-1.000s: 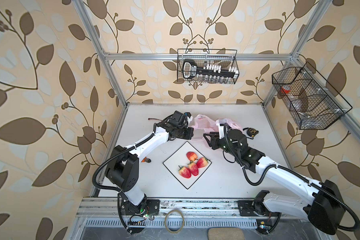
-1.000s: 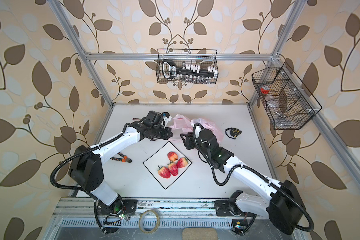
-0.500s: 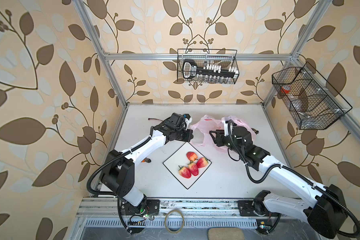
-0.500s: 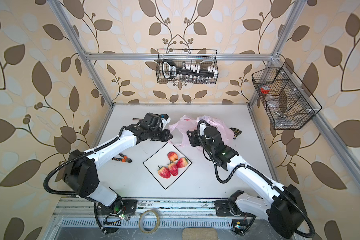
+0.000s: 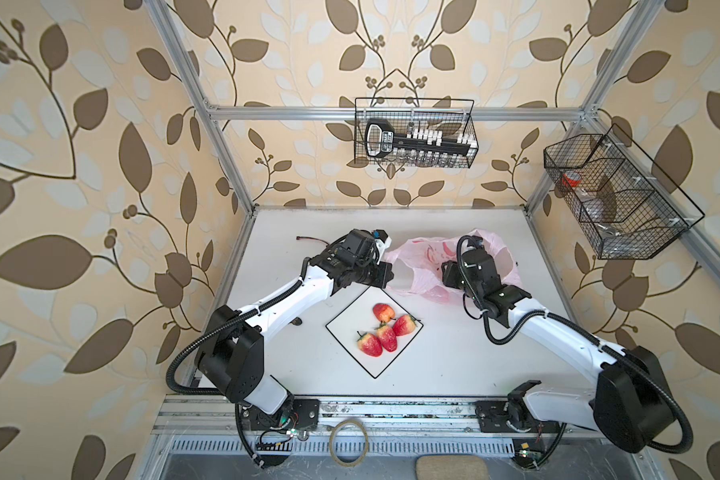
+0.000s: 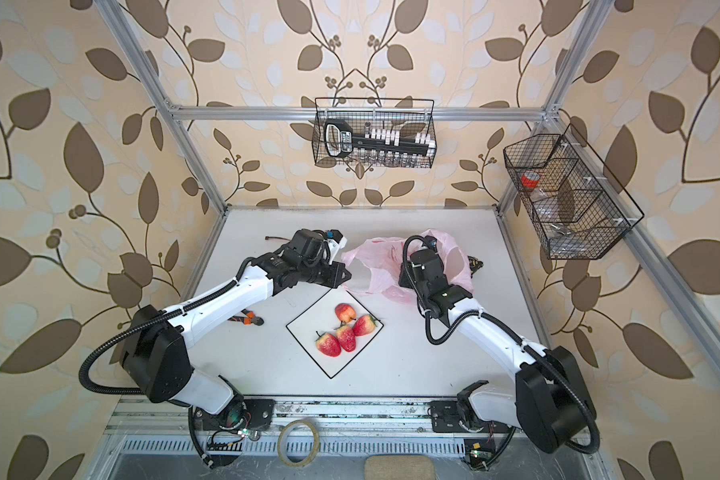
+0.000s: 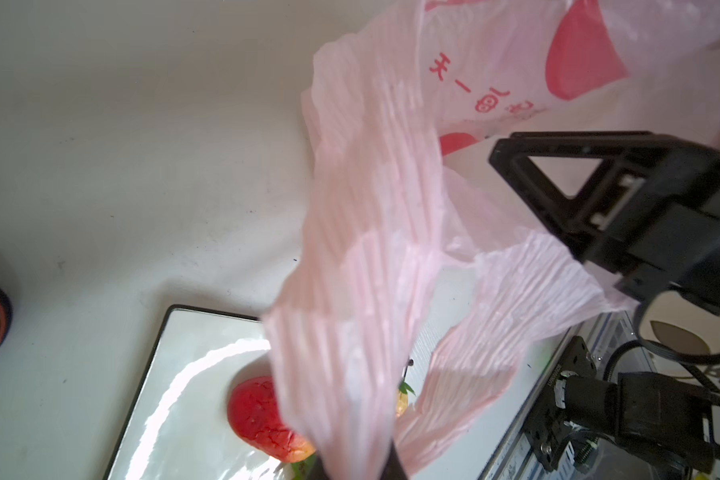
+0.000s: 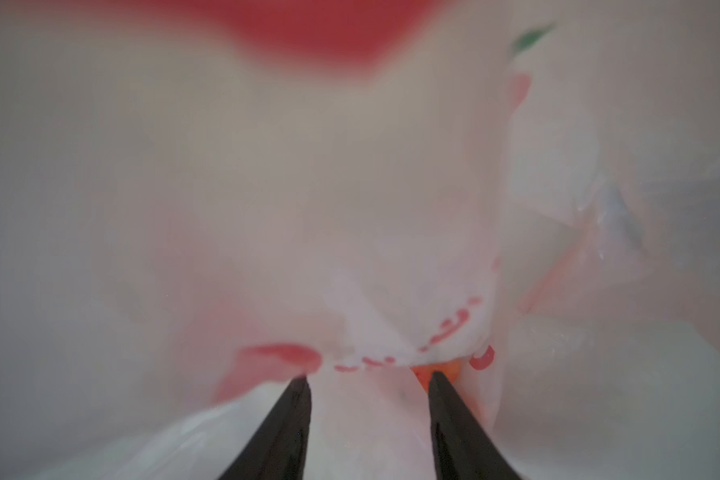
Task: Take the fake fruits out of the plastic bag
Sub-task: 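Move the right gripper back over the bag mouth, then lower the right gripper into the bag and grasp a fake peach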
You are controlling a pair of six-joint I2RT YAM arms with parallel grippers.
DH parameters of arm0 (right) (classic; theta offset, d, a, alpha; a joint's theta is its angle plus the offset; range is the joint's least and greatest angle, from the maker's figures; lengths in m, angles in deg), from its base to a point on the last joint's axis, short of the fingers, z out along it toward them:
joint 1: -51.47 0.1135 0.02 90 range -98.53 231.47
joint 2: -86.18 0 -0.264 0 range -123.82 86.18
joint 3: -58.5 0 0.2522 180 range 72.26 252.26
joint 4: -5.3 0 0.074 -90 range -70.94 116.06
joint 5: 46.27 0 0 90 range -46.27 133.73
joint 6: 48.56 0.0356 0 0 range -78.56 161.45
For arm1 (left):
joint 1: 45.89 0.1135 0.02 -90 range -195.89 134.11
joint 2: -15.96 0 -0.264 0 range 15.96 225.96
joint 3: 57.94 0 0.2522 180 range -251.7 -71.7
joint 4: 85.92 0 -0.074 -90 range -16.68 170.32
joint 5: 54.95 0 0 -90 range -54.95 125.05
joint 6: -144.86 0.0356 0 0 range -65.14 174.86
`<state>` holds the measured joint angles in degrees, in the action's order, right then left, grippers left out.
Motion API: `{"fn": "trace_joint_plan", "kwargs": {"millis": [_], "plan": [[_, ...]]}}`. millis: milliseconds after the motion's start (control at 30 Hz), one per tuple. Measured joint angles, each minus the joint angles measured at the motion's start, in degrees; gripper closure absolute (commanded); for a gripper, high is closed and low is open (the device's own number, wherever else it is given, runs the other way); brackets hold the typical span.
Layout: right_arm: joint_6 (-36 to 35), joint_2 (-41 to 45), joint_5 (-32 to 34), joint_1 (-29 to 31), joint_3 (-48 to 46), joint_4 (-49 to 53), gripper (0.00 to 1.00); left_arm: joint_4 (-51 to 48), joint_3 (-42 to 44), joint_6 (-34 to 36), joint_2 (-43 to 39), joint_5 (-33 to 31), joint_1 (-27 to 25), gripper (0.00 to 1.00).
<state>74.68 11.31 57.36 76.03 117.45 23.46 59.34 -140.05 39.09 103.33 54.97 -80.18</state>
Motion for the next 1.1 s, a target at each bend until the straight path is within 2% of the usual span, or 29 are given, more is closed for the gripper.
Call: {"fn": "trace_joint_plan", "kwargs": {"millis": [267,500,800,1100], "plan": [[0.9,-6.58,-3.32,-3.28,-1.25,0.15,0.38,-0.85,0.96,1.38,-0.87,-0.83,-1.03,1.0],[-1.2,-10.86,-5.18,-4.17,-1.18,0.59,0.28,-1.66,1.11,2.29,-1.97,-0.9,-1.07,1.0],[-5.14,-17.33,-5.57,-4.17,1.95,2.86,0.25,-1.81,1.73,2.45,-3.56,-0.9,-1.42,1.0],[-7.39,-23.28,-2.78,-4.17,4.79,2.97,0.26,-1.9,2.27,3.48,-5.03,-0.9,-1.42,1.0]]}}
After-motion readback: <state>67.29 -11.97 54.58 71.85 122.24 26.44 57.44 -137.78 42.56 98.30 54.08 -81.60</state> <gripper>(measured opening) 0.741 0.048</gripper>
